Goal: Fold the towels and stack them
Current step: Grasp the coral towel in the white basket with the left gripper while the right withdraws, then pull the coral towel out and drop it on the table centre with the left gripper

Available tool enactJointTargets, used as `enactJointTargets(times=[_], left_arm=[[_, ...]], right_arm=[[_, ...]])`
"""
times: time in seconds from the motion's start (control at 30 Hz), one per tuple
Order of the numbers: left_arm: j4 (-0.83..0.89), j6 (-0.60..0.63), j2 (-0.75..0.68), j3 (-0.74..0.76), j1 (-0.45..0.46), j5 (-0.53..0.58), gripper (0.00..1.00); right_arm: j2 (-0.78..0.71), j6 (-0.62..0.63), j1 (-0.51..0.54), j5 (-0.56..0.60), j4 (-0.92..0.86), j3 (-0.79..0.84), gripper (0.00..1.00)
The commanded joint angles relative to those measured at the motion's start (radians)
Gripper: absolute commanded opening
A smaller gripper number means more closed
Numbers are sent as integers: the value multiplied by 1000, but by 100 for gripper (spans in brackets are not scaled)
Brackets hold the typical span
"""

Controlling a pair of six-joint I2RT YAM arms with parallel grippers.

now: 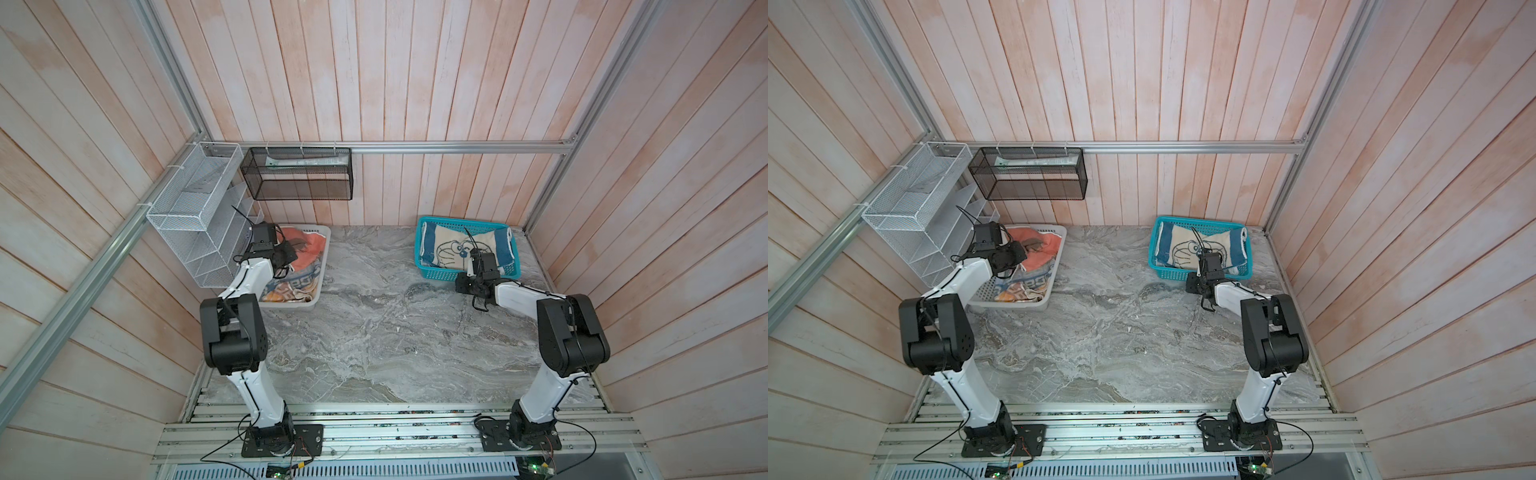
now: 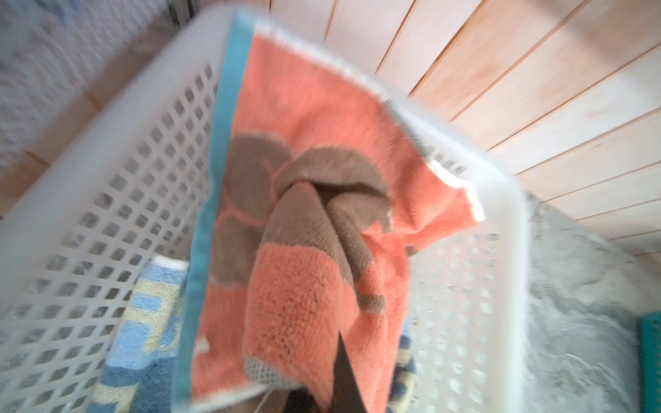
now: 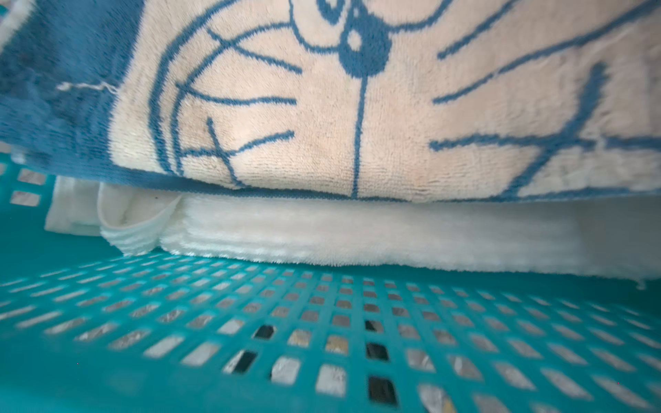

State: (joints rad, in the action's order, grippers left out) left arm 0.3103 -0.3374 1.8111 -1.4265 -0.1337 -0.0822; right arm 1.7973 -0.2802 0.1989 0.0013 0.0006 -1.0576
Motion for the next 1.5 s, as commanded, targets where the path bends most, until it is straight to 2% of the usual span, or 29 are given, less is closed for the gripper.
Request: enactJointTargets(times=[0.0,0.13,0.27,0.43,0.53,0.6,0.63,0.67,0.7,0.73,0.77,0.8,0.9,1.0,1.13,1.2,1.33,1.47], left_arm=[[-24,31,-136,2,13,-52,0],[20,57,-324,-4,59,-65,0],[37,96,-491,-43,157,-46,0],[147,124,-533,-248,320,-48,0],[167,77,-521,-319,406,-123,0],[167,23,-508,-314,450,-169,0],[158,-9,-501,-291,468,-200,0],[142,-51,-498,-251,477,-234,6],[118,-93,-496,-202,477,-272,23],[93,-125,-492,-143,475,-304,45],[89,-149,-485,-85,473,-298,57],[99,-168,-478,-41,471,-265,60],[137,-245,-444,82,424,-215,61],[166,-259,-429,170,409,-184,60],[133,-248,-471,310,452,-120,52],[102,-242,-475,384,481,-122,48],[7,-267,-431,504,523,-181,47],[-44,-334,-381,581,521,-100,50]], right_arm=[[-7,47,-9,-9,-43,-72,41],[-69,58,-9,-90,-106,-99,41],[-193,17,-6,-127,-77,-24,41],[-323,-4,-4,-174,-109,19,41],[-398,-7,0,-199,-167,24,41],[-454,-9,5,-209,-201,37,41],[-485,-12,8,-218,-216,51,41],[-516,-15,9,-226,-230,68,41],[-542,-19,10,-232,-239,84,41],[-567,-26,11,-237,-250,104,42],[-594,-34,12,-241,-257,127,42],[-612,-39,13,-249,-267,145,42],[-639,-53,18,-278,-303,207,42],[-638,-75,54,-290,-322,280,42],[-636,-148,196,-248,-255,398,41],[-616,-189,276,-214,-199,437,42],[-515,-221,354,-184,-121,436,41],[-391,-207,376,-173,-115,361,45]])
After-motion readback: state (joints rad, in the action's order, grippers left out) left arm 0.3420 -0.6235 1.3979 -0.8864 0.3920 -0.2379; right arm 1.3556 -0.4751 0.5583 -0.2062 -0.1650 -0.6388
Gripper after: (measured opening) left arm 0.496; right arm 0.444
